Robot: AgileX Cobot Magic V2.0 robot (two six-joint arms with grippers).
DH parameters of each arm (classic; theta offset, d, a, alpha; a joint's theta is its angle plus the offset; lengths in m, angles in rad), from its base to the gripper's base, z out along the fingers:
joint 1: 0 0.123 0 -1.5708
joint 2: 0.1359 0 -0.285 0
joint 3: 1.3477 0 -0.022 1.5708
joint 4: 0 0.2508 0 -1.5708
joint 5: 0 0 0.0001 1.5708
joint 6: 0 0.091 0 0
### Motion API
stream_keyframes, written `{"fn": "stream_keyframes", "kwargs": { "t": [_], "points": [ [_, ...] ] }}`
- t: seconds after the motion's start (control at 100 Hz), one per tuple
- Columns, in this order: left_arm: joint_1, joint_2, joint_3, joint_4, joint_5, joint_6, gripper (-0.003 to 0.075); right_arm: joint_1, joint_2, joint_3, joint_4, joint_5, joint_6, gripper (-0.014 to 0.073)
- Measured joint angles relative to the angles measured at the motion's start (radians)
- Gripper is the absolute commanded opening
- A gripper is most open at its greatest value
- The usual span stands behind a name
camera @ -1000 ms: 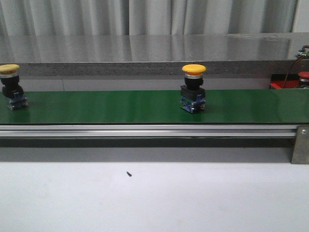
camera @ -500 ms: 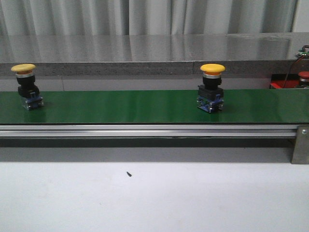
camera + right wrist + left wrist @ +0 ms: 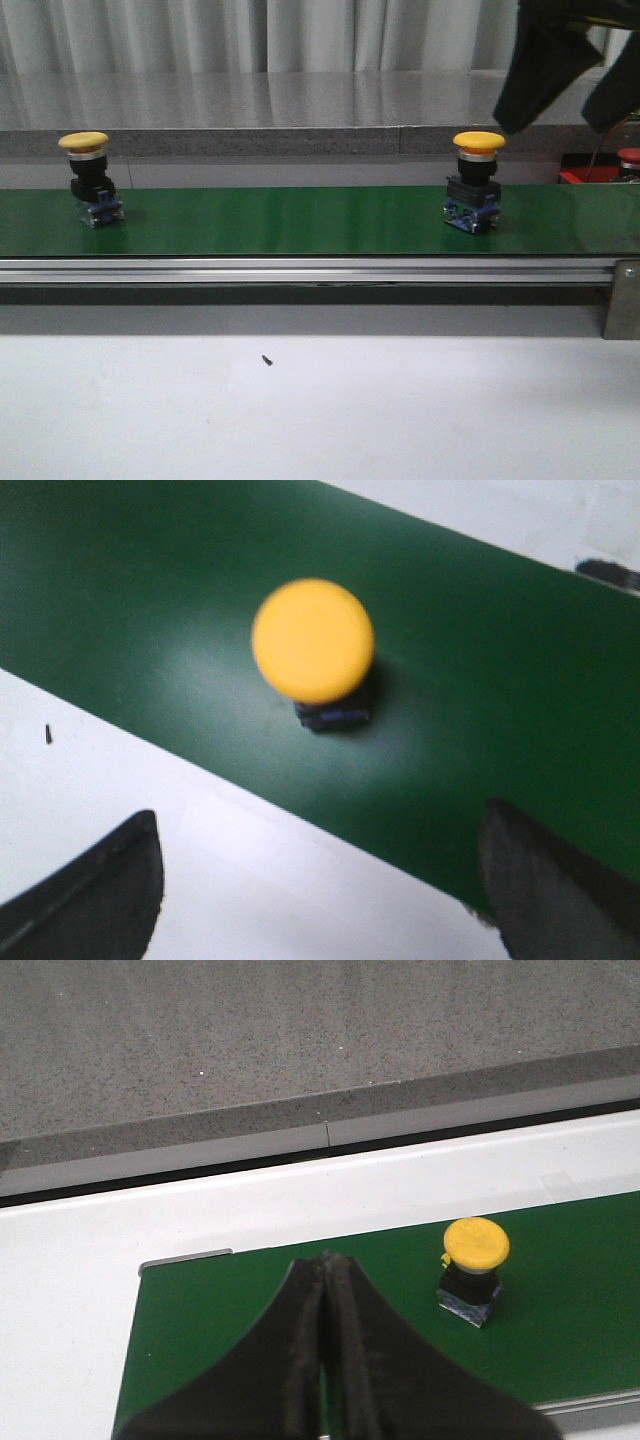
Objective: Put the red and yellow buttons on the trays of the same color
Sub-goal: 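Grasp the leading yellow button at the belt's end with the right gripper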
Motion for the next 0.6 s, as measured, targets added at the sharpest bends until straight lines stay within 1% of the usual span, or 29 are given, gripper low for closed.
{"fn": "stream_keyframes", "kwargs": {
  "t": [0.22,0.28,0.35,0.52,0.57,0.6],
  "points": [
    [0.002,0.000,0.000,0.000,0.000,0.000,-0.0020,0.007,0.152,-0.111,-0.019,-0.006,-0.002,0.0632],
    [0.002,0.000,0.000,0.000,0.000,0.000,-0.0020,0.007,0.187,-0.131,-0.024,-0.008,-0.002,0.0620],
    [0.002,0.000,0.000,0.000,0.000,0.000,-0.0020,0.007,0.224,-0.149,-0.029,-0.008,-0.005,0.0549],
    [0.002,0.000,0.000,0.000,0.000,0.000,-0.0020,0.007,0.262,-0.163,-0.032,-0.001,0.002,0.0268],
    [0.002,0.000,0.000,0.000,0.000,0.000,-0.0020,0.005,0.262,-0.166,-0.034,0.014,0.004,0.0222],
    [0.002,0.000,0.000,0.000,0.000,0.000,-0.0020,0.003,0.262,-0.168,-0.034,0.027,0.007,0.0212]
  ]
}}
